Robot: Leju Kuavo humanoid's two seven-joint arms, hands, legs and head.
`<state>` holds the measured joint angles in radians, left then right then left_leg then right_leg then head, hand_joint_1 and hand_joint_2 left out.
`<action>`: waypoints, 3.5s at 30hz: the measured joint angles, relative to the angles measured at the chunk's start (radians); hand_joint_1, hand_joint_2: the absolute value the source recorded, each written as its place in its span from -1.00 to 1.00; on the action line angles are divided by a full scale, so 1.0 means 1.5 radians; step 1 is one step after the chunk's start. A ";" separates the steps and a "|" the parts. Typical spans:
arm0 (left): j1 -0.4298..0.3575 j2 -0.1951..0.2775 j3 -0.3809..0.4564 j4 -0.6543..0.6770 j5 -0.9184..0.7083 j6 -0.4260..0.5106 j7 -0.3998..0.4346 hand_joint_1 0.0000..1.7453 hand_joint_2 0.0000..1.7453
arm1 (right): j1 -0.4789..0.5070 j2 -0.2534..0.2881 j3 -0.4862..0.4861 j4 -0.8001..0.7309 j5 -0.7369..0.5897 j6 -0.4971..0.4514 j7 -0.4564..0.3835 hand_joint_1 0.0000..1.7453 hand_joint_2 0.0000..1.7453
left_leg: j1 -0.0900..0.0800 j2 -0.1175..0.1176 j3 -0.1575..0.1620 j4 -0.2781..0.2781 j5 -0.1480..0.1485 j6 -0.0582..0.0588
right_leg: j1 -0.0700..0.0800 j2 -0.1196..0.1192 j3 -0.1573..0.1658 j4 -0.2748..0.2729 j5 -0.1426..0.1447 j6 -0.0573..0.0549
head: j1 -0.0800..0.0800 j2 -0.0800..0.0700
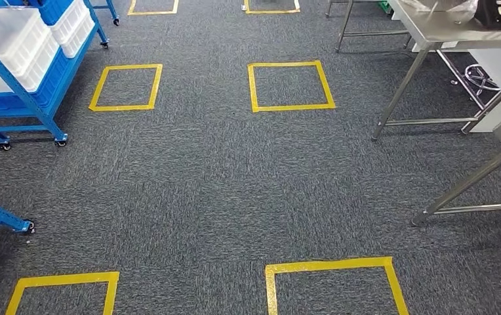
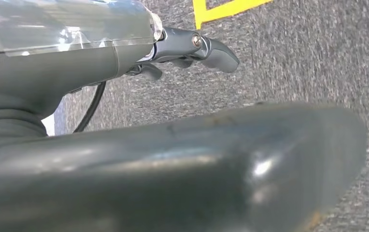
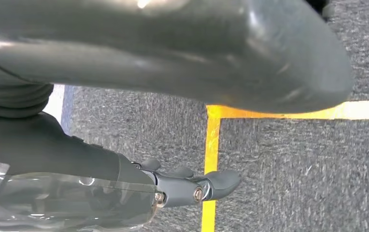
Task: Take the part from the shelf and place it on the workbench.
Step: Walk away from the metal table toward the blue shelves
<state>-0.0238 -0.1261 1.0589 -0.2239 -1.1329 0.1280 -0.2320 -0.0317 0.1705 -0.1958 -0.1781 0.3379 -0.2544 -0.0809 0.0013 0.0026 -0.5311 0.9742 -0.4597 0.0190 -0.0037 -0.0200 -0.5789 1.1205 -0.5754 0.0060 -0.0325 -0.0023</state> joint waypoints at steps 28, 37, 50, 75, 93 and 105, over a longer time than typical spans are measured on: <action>-0.002 0.003 0.010 0.000 -0.007 0.004 0.009 -1.00 -1.00 | 0.000 0.003 0.005 0.001 0.005 0.019 -0.001 -1.00 -1.00 | -0.007 0.026 -0.007 0.025 -0.017 -0.015 | 0.005 -0.028 0.021 -0.063 0.048 -0.028 | -0.001 0.000; -0.004 -0.012 0.009 0.000 -0.038 0.024 0.025 -1.00 -1.00 | 0.012 -0.018 -0.005 0.001 -0.024 0.028 -0.006 -1.00 -1.00 | -0.004 -0.020 -0.002 0.004 0.000 0.005 | -0.004 0.012 -0.058 0.103 -0.022 0.003 | 0.000 0.000; -0.006 -0.027 0.007 0.001 -0.039 0.025 0.030 -1.00 -1.00 | 0.017 -0.031 -0.015 0.001 -0.026 0.032 -0.011 -1.00 -1.00 | 0.002 -0.010 -0.088 0.190 -0.100 -0.033 | -0.004 0.002 0.015 -0.063 0.053 -0.027 | -0.003 0.000; -0.009 -0.035 0.008 0.002 -0.037 0.025 0.034 -1.00 -1.00 | 0.017 -0.038 -0.022 0.002 -0.021 0.037 -0.016 -1.00 -1.00 | -0.001 -0.048 -0.011 0.023 -0.011 -0.021 | -0.013 0.032 0.009 -0.053 0.053 -0.008 | -0.001 0.000; -0.009 -0.036 0.008 0.002 -0.046 0.026 0.036 -1.00 -1.00 | 0.017 -0.039 -0.025 0.002 -0.017 0.039 -0.018 -1.00 -1.00 | -0.006 0.004 0.006 0.001 -0.002 0.003 | -0.006 -0.012 0.004 -0.019 0.021 0.000 | 0.000 0.000; -0.010 -0.040 0.008 0.003 -0.047 0.025 0.039 -1.00 -1.00 | 0.019 -0.040 -0.025 0.003 -0.016 0.038 -0.014 -1.00 -1.00 | -0.002 -0.048 -0.005 0.019 -0.012 -0.018 | -0.012 0.033 0.005 -0.054 0.058 -0.006 | 0.002 0.000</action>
<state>-0.0393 -0.1862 1.0708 -0.2201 -1.2028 0.1650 -0.1736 -0.0037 0.1103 -0.2338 -0.1743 0.3132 -0.1973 -0.1020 -0.0022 -0.0701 -0.5390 1.0031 -0.4784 -0.0079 -0.0217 0.0290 -0.5711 1.0401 -0.4885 -0.0027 -0.0294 -0.0023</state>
